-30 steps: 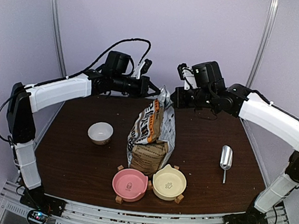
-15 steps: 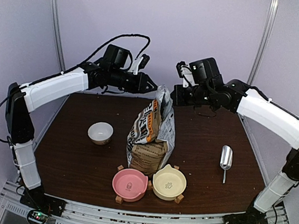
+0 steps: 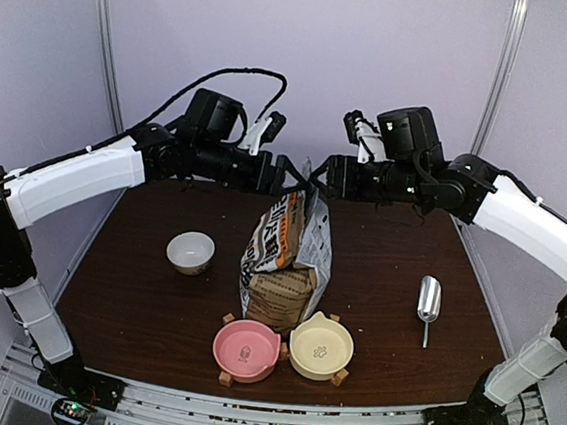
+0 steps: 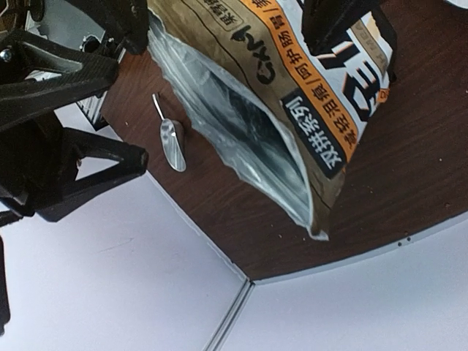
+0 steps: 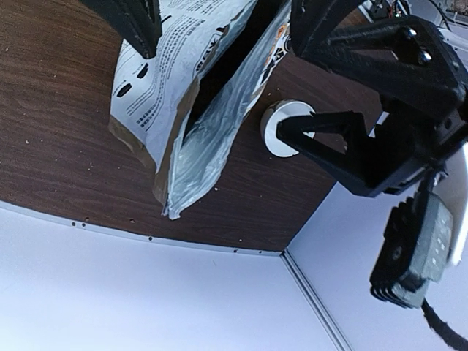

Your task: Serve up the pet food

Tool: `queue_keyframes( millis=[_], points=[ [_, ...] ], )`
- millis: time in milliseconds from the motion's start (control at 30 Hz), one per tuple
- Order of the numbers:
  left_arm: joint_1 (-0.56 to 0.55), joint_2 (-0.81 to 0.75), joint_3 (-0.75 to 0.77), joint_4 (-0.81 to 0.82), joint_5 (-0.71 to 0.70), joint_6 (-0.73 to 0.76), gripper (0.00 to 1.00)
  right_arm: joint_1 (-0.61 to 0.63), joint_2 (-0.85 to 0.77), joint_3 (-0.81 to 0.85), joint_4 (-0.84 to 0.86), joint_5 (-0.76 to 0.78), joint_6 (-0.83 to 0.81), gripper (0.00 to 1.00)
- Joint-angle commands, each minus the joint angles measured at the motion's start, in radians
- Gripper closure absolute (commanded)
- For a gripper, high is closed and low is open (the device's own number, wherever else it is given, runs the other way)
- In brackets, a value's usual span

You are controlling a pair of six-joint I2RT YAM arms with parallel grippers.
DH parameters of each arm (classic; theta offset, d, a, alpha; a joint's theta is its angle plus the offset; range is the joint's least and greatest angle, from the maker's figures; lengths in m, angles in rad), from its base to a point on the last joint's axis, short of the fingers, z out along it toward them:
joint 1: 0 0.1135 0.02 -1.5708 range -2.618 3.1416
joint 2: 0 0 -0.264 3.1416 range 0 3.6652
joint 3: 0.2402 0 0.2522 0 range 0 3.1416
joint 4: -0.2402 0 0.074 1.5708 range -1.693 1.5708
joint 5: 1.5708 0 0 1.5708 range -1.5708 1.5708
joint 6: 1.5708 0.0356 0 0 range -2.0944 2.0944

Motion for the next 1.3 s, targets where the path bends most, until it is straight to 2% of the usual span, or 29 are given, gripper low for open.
queue_keyframes(
  millis=[0, 267, 600, 700, 767, 867, 1067, 1267],
  points=[
    [-0.029, -0.032, -0.046, -0.004, -0.045, -0.026, 0.25, 0.023, -0.005, -0.026, 0.017, 0.052, 0.071, 0.39],
    [-0.05, -0.053, -0.083, 0.019, -0.067, -0.043, 0.24, 0.042, 0.032, -0.007, -0.016, 0.115, 0.099, 0.48],
    [-0.054, -0.087, -0.096, 0.019, -0.104, -0.036, 0.24, 0.047, 0.08, 0.025, -0.042, 0.11, 0.1, 0.63],
    [-0.054, -0.095, -0.097, 0.021, -0.107, -0.037, 0.24, 0.047, 0.082, 0.022, -0.046, 0.11, 0.101, 0.72],
    [-0.056, -0.097, -0.096, 0.027, -0.099, -0.038, 0.24, 0.047, 0.081, 0.011, -0.037, 0.095, 0.108, 0.87],
    [-0.057, -0.096, -0.092, 0.036, -0.08, -0.045, 0.24, 0.046, 0.061, -0.03, 0.037, 0.031, 0.129, 1.0],
    [-0.058, -0.087, -0.091, 0.048, -0.059, -0.07, 0.19, 0.043, 0.034, -0.108, 0.2, -0.091, 0.173, 1.0],
    [-0.058, -0.055, -0.085, 0.076, -0.008, -0.1, 0.17, 0.041, 0.02, -0.148, 0.277, -0.137, 0.196, 1.0]
  ],
)
